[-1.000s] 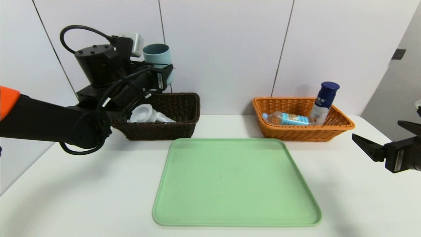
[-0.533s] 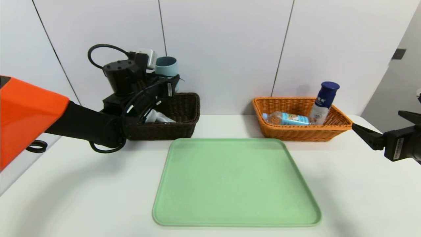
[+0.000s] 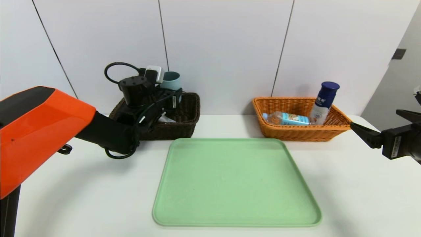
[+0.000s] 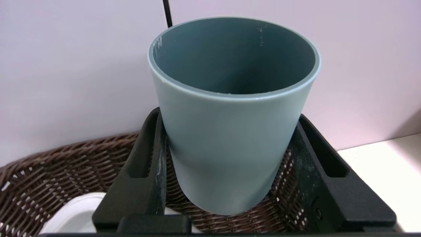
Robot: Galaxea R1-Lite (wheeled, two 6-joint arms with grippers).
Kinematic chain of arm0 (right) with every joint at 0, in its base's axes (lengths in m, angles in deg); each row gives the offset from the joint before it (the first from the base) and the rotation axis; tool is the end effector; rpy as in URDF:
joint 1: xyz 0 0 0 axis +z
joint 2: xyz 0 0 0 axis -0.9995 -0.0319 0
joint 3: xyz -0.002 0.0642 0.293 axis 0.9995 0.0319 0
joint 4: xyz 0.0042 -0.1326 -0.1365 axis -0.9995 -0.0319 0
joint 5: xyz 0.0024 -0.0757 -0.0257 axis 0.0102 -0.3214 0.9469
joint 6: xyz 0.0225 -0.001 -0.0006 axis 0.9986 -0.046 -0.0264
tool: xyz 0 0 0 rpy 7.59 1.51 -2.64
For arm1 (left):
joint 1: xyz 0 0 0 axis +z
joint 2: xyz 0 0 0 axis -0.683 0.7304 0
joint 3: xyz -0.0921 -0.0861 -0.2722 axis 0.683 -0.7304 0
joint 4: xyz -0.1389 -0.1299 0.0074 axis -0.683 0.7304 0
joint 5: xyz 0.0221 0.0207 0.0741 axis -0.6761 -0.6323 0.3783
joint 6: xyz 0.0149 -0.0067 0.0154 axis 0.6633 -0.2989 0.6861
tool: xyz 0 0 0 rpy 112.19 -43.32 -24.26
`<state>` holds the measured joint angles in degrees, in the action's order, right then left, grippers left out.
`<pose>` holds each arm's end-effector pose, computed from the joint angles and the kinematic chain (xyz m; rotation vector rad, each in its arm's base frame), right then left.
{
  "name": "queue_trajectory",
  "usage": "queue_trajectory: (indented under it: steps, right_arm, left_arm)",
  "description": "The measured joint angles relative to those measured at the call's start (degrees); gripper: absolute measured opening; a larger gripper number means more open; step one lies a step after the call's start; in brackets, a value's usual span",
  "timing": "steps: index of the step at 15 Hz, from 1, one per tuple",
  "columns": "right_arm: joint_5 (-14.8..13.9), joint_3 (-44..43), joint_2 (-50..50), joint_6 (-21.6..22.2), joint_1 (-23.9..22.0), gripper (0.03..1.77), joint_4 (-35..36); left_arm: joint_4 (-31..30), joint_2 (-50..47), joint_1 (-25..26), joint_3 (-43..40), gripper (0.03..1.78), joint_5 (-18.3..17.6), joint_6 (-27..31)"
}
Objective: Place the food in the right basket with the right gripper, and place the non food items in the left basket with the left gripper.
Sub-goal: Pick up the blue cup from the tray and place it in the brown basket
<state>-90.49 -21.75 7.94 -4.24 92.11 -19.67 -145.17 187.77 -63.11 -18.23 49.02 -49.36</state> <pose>0.1797 0.0104 0.2129 -0.2794 0.1541 -0.0016 0.4059 -0.1451 0.1750 0.0439 -0.1265 -0.2254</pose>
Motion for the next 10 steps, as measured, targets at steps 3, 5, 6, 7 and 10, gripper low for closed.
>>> queue_trajectory:
  steps: [3, 5, 6, 7, 10]
  right_arm:
    - [0.0, -0.4, -0.5, 0.0, 0.0, 1.71, 0.0]
    - [0.1, -0.5, -0.9, 0.0, 0.0, 1.71, 0.0]
    - [0.1, -0.6, -1.0, 0.0, 0.0, 1.71, 0.0]
    - [0.0, -0.6, -1.2, 0.0, 0.0, 1.71, 0.0]
    - [0.0, -0.6, -1.5, 0.0, 0.0, 1.71, 0.0]
  left_arm:
    - [0.0, 1.2, 0.0, -0.1, 1.08, 0.0, -0.1]
    - [0.0, 1.7, 0.1, -0.1, 1.08, 0.1, -0.1]
    - [-0.1, 1.8, 0.1, -0.1, 1.08, 0.1, -0.1]
    - [-0.1, 1.9, 0.1, -0.1, 1.08, 0.2, -0.1]
    - [-0.1, 1.9, 0.1, -0.5, 1.07, 0.4, -0.1]
